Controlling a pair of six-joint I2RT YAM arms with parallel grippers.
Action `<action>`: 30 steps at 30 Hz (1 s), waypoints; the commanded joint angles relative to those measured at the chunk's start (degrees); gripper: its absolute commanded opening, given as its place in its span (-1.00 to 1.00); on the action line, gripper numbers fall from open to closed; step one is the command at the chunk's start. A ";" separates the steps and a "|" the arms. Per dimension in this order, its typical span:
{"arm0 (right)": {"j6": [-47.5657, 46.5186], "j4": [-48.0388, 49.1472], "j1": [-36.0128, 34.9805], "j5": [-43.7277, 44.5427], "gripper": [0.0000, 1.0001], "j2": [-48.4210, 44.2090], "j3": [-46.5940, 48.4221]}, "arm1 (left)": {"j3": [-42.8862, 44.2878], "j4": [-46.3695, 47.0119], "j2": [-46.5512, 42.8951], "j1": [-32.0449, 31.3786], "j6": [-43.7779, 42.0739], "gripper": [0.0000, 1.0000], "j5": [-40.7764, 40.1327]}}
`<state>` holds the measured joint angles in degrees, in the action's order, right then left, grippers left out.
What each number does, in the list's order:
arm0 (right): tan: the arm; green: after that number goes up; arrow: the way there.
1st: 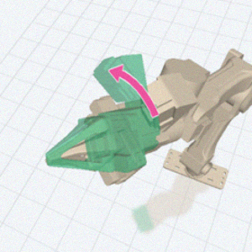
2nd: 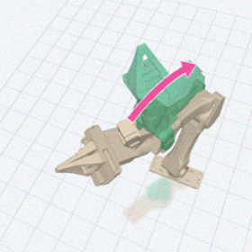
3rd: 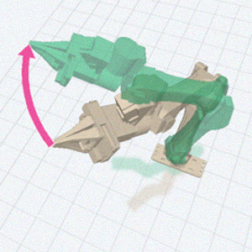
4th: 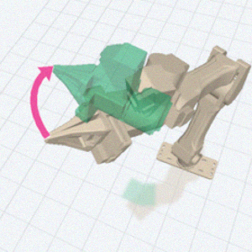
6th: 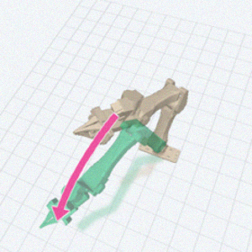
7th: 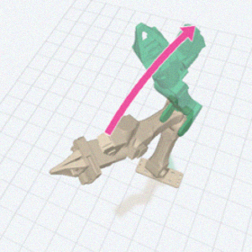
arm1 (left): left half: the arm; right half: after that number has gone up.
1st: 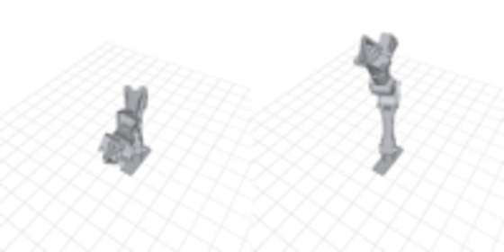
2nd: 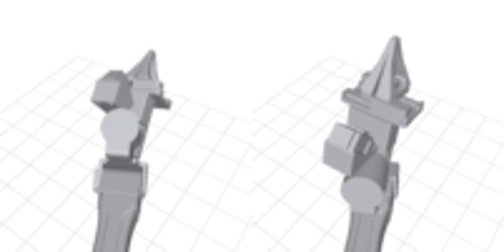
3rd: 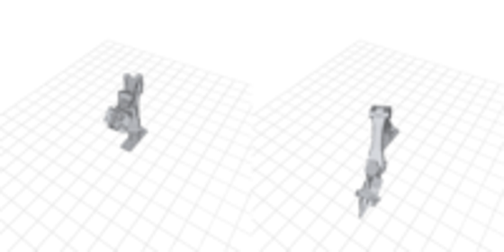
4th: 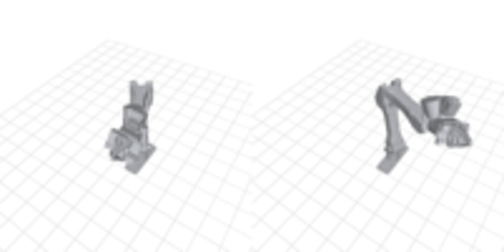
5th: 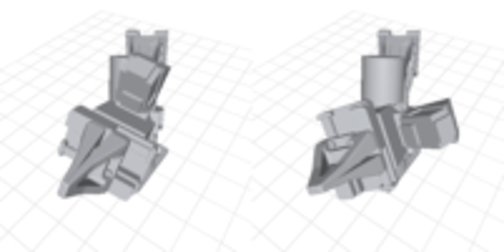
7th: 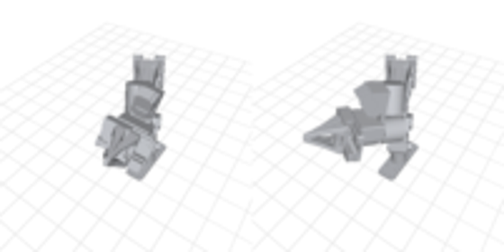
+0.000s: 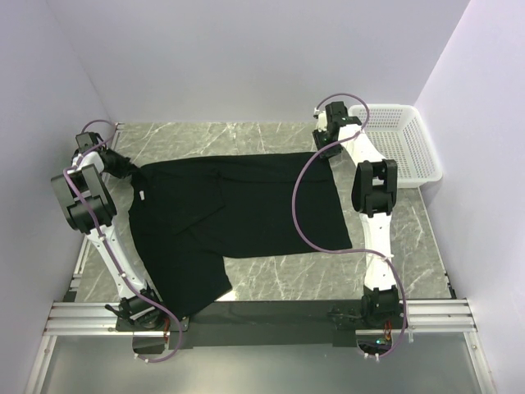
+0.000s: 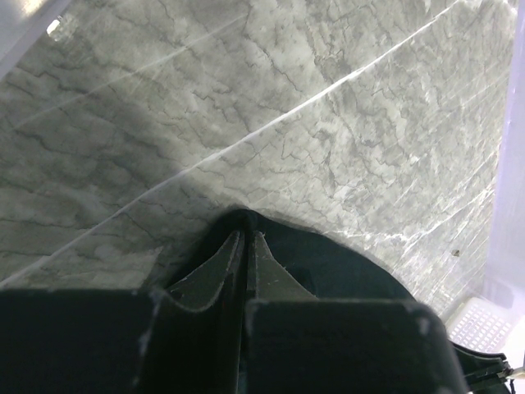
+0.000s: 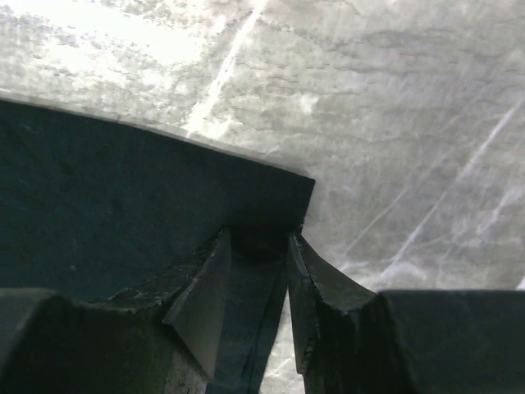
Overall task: Fold and stack the t-shirts
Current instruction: Fold the tshirt
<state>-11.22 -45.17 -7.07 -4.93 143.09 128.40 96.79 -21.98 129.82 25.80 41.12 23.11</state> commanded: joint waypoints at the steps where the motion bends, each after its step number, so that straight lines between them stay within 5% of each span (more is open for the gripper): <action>1: 1.20 0.25 0.39 -1.66 -0.20 0.88 2.91 | 1.91 -0.87 -0.01 1.00 -0.43 -0.85 0.35; 6: 1.82 0.69 0.83 -1.31 -0.35 1.67 3.35 | 1.47 -0.61 0.17 1.00 -0.26 -0.85 0.44; 13: 1.03 5.69 2.06 0.09 -1.00 -1.32 1.50 | 2.61 -1.05 0.70 1.00 -0.25 -0.86 0.18; 30: -4.60 17.21 1.09 6.77 -0.92 -2.37 1.51 | 8.68 -3.07 3.95 1.00 -0.52 -0.96 -1.14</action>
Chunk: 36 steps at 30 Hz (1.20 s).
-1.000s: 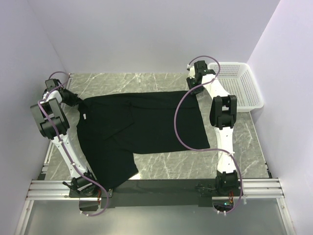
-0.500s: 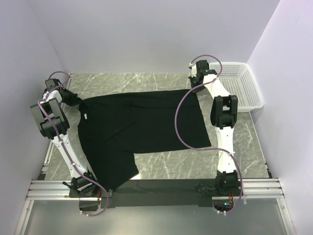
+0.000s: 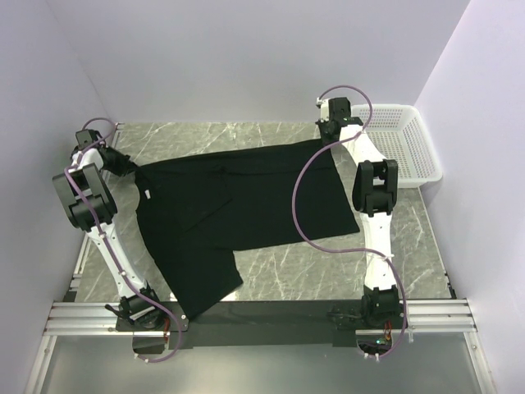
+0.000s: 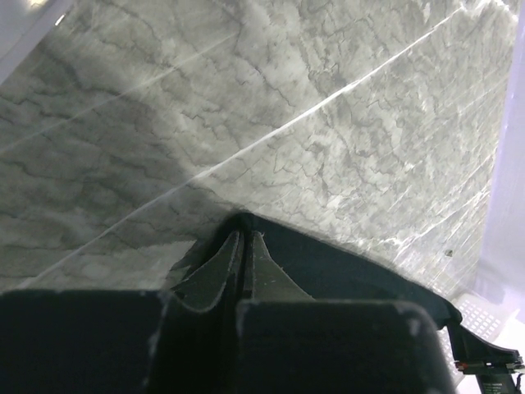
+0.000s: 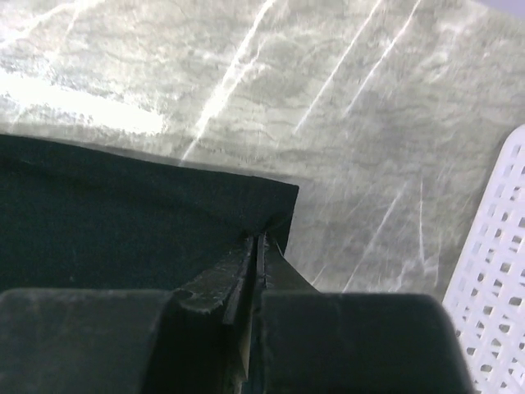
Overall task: Fold and stack the t-shirts
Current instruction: Fold the tshirt
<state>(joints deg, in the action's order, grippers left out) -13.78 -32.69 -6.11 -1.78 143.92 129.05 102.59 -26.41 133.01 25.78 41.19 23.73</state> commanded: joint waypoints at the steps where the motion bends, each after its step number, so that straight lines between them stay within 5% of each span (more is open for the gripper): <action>1: -2.13 5.35 0.13 3.37 -0.79 -3.55 0.24 | 2.97 1.63 0.76 0.94 -0.58 -0.97 -1.49; 5: -1.43 4.74 0.22 2.05 -0.55 -4.26 -0.21 | 3.41 3.21 1.02 1.03 -0.67 -0.97 0.00; 16: 1.56 3.51 1.19 0.11 -0.46 -5.14 0.06 | 2.18 11.03 -0.47 0.41 -0.67 -0.92 5.45; 36: 4.46 -0.54 1.28 -4.02 -0.44 0.31 4.80 | 0.60 11.74 -1.00 0.32 -0.41 -0.89 6.07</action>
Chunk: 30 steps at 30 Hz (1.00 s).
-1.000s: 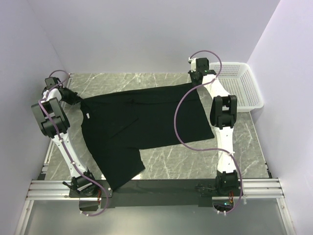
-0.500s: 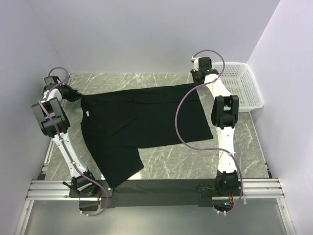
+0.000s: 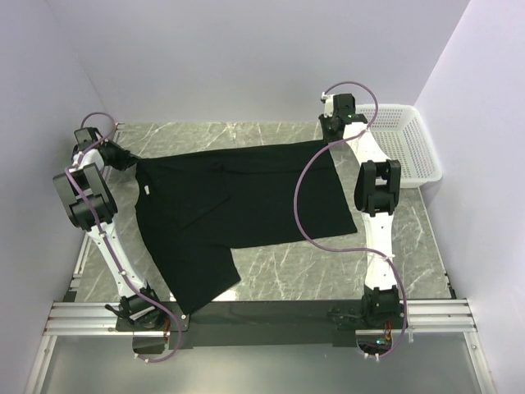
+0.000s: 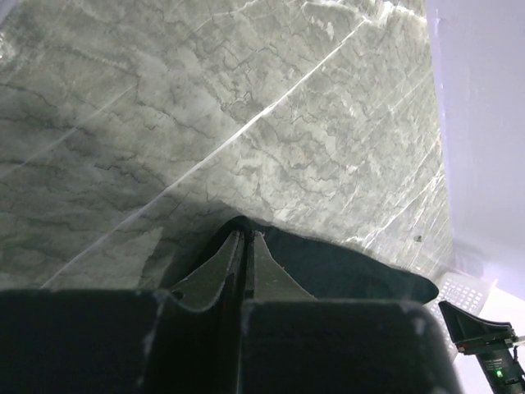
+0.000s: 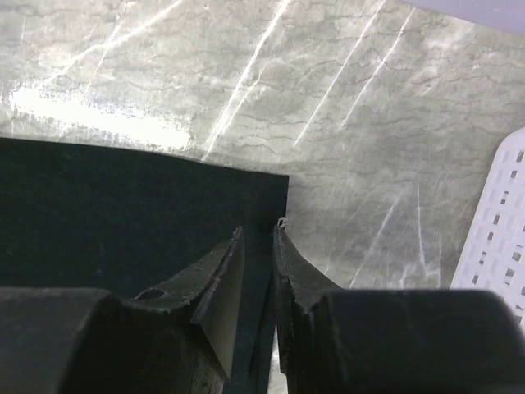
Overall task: Fold and stack the t-shirts
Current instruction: Fold the tshirt
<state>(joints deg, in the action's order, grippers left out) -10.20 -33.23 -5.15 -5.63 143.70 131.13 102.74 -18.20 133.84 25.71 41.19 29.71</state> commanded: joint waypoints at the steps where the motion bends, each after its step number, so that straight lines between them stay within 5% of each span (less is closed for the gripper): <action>1: 0.97 0.01 0.31 0.78 -0.44 0.53 2.73 | 0.62 3.43 -1.83 0.39 -0.50 -0.89 0.08; 20: 1.32 -1.48 0.49 0.97 -0.26 3.87 5.54 | -0.17 3.34 -2.01 0.04 -0.58 -0.87 -0.09; 26: 1.67 -2.19 0.40 -0.17 -0.44 4.57 6.24 | -0.26 3.25 -2.09 -0.14 -0.58 -0.88 -0.18; 30: 1.85 -1.93 0.66 -0.44 -0.83 4.40 5.98 | -0.08 3.08 -2.01 -0.31 -0.67 -0.87 -0.27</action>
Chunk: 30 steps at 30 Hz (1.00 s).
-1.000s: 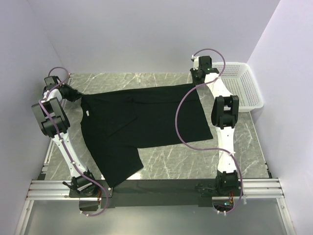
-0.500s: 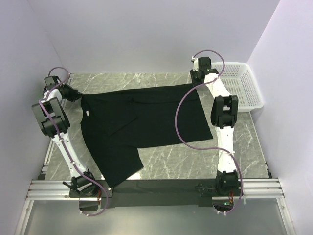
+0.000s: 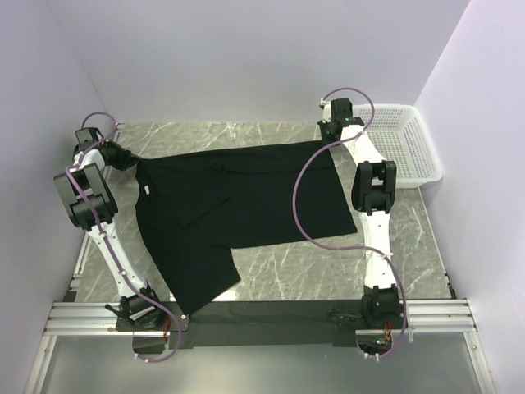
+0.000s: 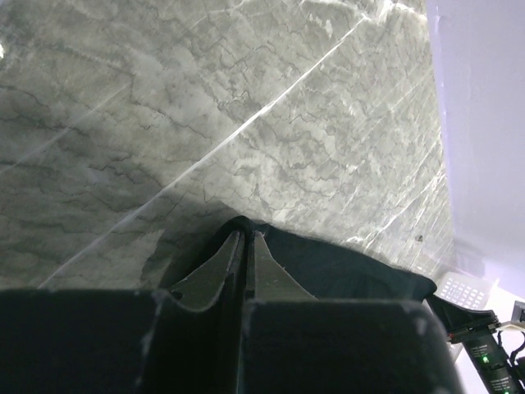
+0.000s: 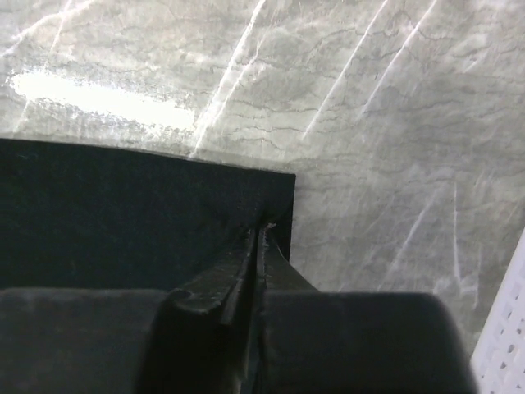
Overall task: Fold and stack the t-shirts
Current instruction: Fold the tshirt
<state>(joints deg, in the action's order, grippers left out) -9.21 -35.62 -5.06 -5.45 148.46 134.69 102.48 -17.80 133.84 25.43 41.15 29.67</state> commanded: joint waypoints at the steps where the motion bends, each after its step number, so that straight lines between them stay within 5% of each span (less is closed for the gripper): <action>1: 0.69 0.89 0.58 -0.61 -0.89 -0.80 2.15 | 0.18 2.77 -2.01 0.06 -0.63 -0.87 -0.23; 22: 4.29 13.64 1.11 1.76 -1.00 -5.64 -0.91 | 0.88 2.51 -1.04 -0.03 -0.98 -0.88 -0.40; 30: -1.77 18.04 -1.35 9.75 -1.00 -5.56 -1.81 | 2.02 2.25 -0.16 -0.03 -0.72 -0.88 -0.49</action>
<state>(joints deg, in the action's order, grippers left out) -8.32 -22.70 -5.41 -1.02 147.00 131.26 102.50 -17.80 133.84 25.39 41.15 29.67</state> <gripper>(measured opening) 0.007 0.064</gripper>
